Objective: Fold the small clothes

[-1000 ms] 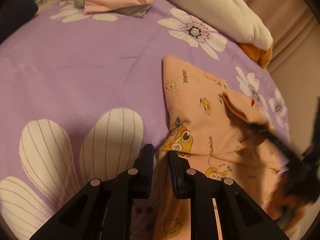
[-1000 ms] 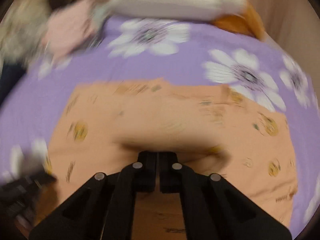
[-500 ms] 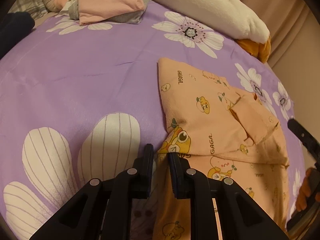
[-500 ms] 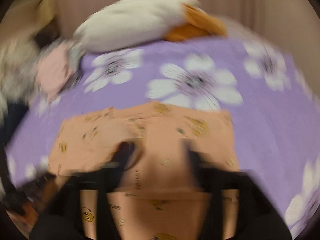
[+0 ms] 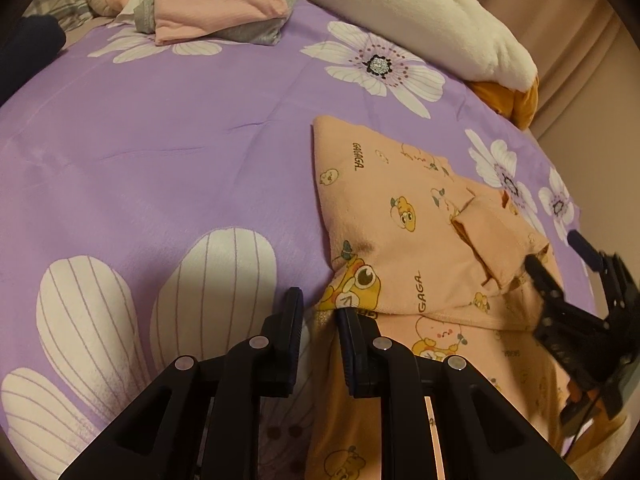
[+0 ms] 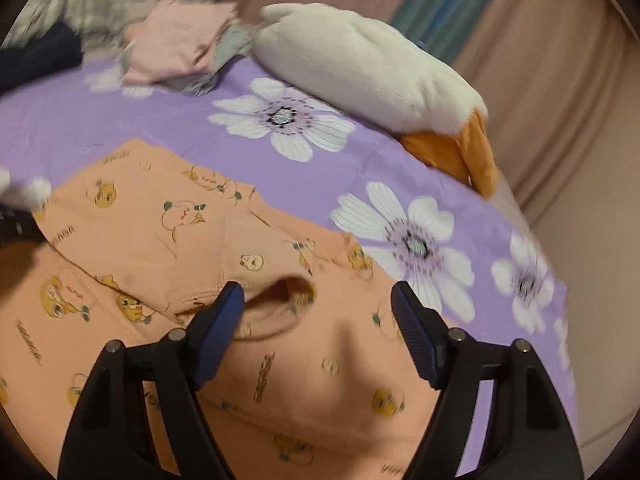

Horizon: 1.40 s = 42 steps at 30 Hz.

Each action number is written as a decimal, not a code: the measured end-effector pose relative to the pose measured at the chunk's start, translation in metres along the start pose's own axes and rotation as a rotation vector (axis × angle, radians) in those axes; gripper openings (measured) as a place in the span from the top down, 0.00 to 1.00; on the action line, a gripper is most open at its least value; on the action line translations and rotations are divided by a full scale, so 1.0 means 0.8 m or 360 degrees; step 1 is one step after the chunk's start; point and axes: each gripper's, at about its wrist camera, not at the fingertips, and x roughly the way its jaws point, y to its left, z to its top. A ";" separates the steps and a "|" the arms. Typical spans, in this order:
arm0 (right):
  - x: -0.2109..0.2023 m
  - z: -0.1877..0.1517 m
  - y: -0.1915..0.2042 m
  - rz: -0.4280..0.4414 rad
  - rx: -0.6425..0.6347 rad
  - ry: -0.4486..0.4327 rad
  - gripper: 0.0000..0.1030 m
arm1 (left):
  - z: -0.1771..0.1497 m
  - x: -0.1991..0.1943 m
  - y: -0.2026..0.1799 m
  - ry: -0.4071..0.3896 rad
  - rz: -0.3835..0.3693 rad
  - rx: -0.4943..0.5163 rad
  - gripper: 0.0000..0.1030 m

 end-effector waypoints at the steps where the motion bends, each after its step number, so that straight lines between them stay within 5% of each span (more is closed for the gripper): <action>1: 0.004 0.001 0.009 -0.0043 -0.0110 0.0026 0.26 | 0.000 0.000 0.000 0.0000 0.0000 0.0006 0.82; 10: -0.003 0.001 0.038 -0.0113 -0.0411 -0.0005 0.28 | 0.002 -0.001 0.003 0.0014 -0.0037 -0.0055 0.82; 13: 0.007 0.019 0.054 -0.0063 -0.0463 -0.0033 0.49 | 0.002 -0.001 0.003 0.0017 -0.0036 -0.0046 0.82; 15: 0.010 0.030 0.066 0.0050 -0.0455 -0.0048 0.76 | 0.002 -0.001 0.002 0.0020 -0.0031 -0.0037 0.82; 16: 0.013 0.036 0.071 0.0089 -0.0430 -0.0041 0.97 | 0.002 -0.001 0.001 0.0017 -0.0025 -0.0033 0.82; 19: 0.020 0.047 0.050 0.0045 -0.0092 -0.0010 0.95 | 0.001 0.000 -0.004 0.0005 0.0019 0.0013 0.82; 24: 0.002 0.011 -0.100 0.0326 0.1054 -0.0033 0.95 | -0.002 0.001 -0.013 -0.0016 0.0096 0.0107 0.82; 27: -0.013 -0.031 -0.152 0.0317 0.1345 0.0000 0.95 | -0.001 0.002 -0.014 -0.0021 0.0115 0.0114 0.82; 30: -0.007 -0.083 -0.171 0.0217 0.1441 0.0192 0.95 | -0.001 0.002 -0.016 -0.0032 0.0138 0.0118 0.82; 34: 0.014 -0.135 -0.159 0.0362 0.1569 0.0354 0.96 | -0.005 0.004 -0.026 -0.0067 0.0218 0.0188 0.82; 39: -0.001 -0.099 -0.136 0.0088 0.1127 0.0287 0.89 | -0.001 0.001 -0.013 -0.0052 0.0145 0.0107 0.80; 42: -0.004 -0.108 -0.154 0.0124 0.1254 0.0342 0.85 | 0.000 -0.010 -0.012 0.0037 0.0153 0.0069 0.80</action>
